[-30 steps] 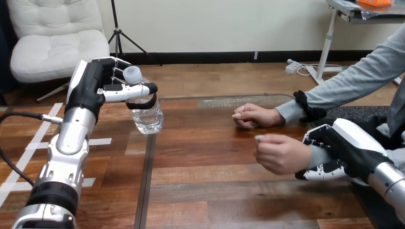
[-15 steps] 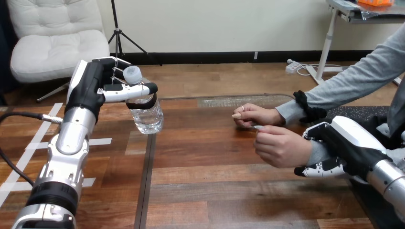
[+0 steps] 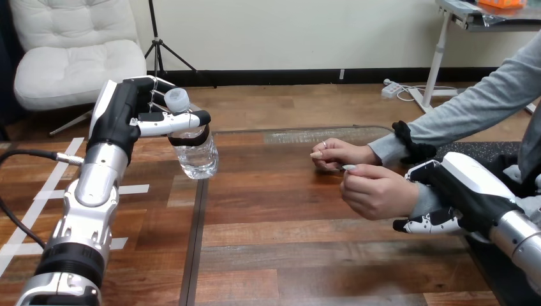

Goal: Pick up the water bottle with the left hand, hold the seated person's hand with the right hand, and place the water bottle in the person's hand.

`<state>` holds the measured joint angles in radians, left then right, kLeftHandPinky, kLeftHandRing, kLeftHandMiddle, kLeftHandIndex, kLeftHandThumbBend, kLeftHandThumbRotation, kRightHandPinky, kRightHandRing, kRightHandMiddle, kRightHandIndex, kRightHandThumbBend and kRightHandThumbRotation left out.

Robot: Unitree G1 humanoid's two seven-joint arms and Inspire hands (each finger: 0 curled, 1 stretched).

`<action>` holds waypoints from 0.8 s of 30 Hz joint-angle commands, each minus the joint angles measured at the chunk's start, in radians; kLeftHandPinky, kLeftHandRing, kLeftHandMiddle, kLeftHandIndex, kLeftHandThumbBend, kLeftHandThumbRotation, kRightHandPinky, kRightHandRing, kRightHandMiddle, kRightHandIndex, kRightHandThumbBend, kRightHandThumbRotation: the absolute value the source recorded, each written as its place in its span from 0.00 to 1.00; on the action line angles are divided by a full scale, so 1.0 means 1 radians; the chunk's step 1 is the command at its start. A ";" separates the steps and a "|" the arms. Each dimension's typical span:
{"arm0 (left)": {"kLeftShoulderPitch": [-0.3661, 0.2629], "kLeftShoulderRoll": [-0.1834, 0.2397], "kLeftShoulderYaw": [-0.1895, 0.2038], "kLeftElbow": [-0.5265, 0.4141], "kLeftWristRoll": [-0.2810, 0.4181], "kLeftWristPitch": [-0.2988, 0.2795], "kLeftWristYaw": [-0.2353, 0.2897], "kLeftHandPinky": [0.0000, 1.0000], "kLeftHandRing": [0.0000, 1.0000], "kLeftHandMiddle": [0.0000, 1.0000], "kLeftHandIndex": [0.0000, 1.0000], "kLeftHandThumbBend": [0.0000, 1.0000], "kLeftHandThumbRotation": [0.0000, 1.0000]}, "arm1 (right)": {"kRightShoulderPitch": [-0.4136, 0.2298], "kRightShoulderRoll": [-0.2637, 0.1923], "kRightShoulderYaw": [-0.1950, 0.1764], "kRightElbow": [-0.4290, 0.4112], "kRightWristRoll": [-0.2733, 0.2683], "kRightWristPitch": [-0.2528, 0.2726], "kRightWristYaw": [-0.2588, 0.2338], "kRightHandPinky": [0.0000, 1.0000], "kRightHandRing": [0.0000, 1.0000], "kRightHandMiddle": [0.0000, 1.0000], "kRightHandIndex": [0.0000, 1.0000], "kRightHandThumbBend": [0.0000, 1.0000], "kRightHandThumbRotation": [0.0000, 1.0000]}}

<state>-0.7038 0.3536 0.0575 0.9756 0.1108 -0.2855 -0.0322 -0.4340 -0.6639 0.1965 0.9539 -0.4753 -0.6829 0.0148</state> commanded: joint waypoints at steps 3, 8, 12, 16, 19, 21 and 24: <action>-0.037 0.018 0.015 -0.078 -0.011 -0.015 0.010 0.32 0.37 0.42 0.45 0.74 0.00 | -0.046 0.020 0.017 -0.001 -0.010 -0.005 -0.010 0.23 0.27 0.34 0.37 0.63 0.00; -0.038 0.017 0.017 -0.077 -0.016 -0.014 0.004 0.32 0.37 0.42 0.45 0.74 0.00 | -0.044 0.024 0.015 -0.002 -0.010 -0.001 -0.018 0.22 0.26 0.32 0.35 0.65 0.00; -0.035 0.017 0.017 -0.079 -0.015 -0.017 0.003 0.32 0.37 0.42 0.45 0.74 0.00 | -0.042 0.022 0.014 -0.005 -0.009 -0.002 -0.017 0.21 0.25 0.32 0.34 0.66 0.00; -0.036 0.016 0.018 -0.076 -0.017 -0.015 0.003 0.32 0.37 0.42 0.45 0.74 0.00 | -0.041 0.025 0.011 -0.007 -0.005 0.005 -0.016 0.21 0.25 0.31 0.33 0.66 0.00; -0.036 0.017 0.018 -0.074 -0.017 -0.020 0.003 0.32 0.37 0.42 0.45 0.74 0.00 | -0.040 0.026 0.008 -0.007 -0.001 0.006 -0.015 0.20 0.24 0.31 0.32 0.66 0.00; -0.036 0.018 0.017 -0.072 -0.015 -0.024 0.002 0.32 0.37 0.42 0.45 0.74 0.00 | -0.039 0.027 0.007 -0.006 0.000 0.004 -0.018 0.20 0.24 0.30 0.32 0.66 0.00; -0.036 0.018 0.017 -0.072 -0.014 -0.024 0.003 0.33 0.37 0.42 0.45 0.74 0.00 | -0.041 0.028 0.004 0.002 0.006 -0.002 -0.017 0.19 0.24 0.30 0.32 0.66 0.00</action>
<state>-0.7033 0.3536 0.0575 0.9751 0.1105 -0.2856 -0.0333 -0.4339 -0.6635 0.1976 0.9545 -0.4797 -0.6804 0.0092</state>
